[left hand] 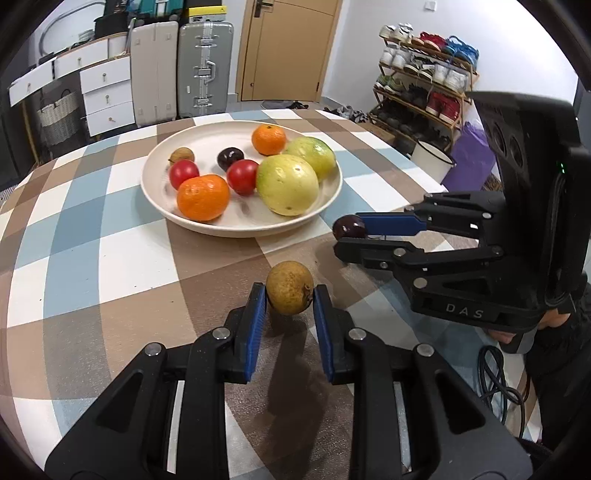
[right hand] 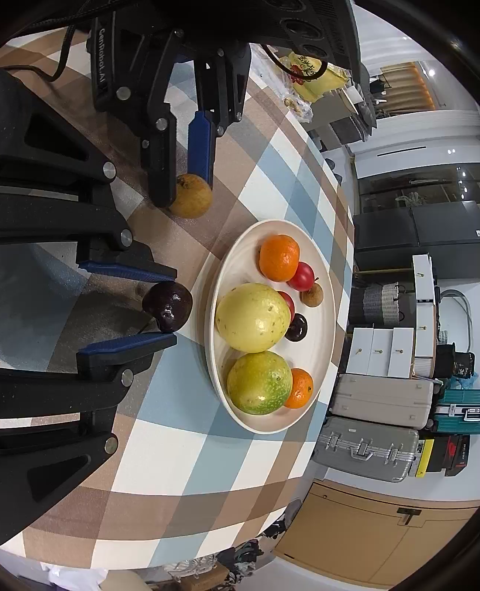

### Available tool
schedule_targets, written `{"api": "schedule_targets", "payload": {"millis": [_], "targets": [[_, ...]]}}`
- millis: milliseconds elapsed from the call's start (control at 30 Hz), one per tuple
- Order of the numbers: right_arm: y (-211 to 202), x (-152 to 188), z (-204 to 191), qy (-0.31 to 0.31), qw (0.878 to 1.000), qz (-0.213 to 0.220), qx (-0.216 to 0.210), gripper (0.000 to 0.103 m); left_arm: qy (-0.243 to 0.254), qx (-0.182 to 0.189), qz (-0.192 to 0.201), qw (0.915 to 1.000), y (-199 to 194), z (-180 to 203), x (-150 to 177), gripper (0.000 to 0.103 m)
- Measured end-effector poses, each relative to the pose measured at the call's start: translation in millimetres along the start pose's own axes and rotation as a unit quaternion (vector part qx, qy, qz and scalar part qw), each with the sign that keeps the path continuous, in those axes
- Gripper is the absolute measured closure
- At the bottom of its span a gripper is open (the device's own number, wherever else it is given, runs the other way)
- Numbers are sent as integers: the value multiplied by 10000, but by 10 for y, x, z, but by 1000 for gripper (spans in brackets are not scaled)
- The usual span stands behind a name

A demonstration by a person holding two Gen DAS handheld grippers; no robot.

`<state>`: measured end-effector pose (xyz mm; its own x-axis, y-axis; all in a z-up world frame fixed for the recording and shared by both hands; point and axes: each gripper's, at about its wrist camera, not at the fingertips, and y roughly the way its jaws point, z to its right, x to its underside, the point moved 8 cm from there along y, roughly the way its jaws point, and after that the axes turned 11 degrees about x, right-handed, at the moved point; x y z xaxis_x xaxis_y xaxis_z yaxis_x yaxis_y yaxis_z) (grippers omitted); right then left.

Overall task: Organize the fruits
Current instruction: 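Grasp the small brown fruit with the left tool while the right tool lifts the cherry, then carry the brown fruit over the plate while the right tool carries the cherry there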

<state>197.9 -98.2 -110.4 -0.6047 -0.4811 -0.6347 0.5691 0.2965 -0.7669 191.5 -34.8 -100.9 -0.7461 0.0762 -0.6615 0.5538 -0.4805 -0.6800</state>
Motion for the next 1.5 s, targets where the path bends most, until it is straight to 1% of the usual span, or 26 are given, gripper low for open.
{"api": "schedule_targets", "payload": {"millis": [133,333,500,900,1167,1500], "targets": [[-27,-25,-6,25,10000,79,-43,75,-31,-22,100,9999,-46,-22,-17,80],[-153,-93,17,147,9991,365,-145,75,7,-280,516,9983,-209,-79,-103,80],[-240,-155,44,224,9982,532,-146,75,-100,-417,718,9965,-317,-164,-149,80],[-399,-235,109,358,9959,806,-194,75,-134,-727,997,9923,-476,-216,-212,80],[-462,-255,124,423,9947,906,-256,75,-227,-968,1211,9877,-584,-300,-268,80],[-609,-358,135,542,9918,1104,-355,75,-202,-1021,1439,9841,-720,-271,-406,80]]}}
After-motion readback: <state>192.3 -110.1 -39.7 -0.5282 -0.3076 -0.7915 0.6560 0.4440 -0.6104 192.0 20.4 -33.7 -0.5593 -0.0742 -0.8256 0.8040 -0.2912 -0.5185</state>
